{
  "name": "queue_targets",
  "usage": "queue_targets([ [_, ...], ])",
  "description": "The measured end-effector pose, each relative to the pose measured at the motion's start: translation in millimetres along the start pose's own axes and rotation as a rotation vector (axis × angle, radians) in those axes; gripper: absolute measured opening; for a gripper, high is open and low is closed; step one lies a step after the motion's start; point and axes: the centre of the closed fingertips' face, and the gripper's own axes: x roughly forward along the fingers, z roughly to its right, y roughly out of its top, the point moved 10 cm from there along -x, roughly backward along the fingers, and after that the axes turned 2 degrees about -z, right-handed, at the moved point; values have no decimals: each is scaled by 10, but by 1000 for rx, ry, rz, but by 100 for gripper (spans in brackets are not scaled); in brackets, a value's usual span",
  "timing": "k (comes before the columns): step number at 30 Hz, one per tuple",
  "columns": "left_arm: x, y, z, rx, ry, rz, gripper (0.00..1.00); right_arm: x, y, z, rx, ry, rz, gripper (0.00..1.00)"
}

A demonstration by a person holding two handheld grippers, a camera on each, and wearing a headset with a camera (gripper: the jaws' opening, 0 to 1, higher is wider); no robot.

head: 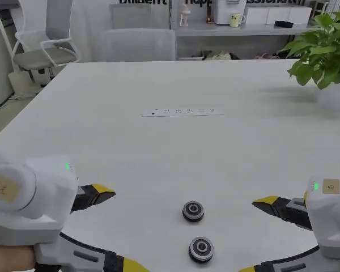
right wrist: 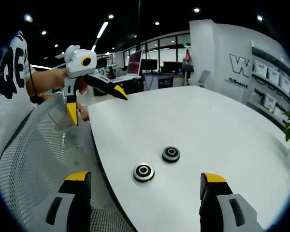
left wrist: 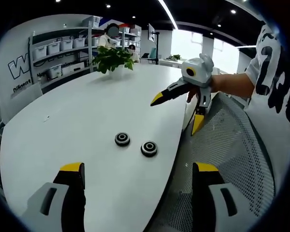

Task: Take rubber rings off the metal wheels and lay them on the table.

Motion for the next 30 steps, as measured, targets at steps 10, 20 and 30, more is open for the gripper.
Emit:
queue_targets([
  [10,145,29,-24,29,-22,-13,89,74,-34,21,14,9,10,91],
  [20,326,16,-28,40,-51,-28,88,197,-55,25,16,27,6,89],
  [30,447,17,-29,54,-75,-33,84,245,-80,77,4,30,14,85],
])
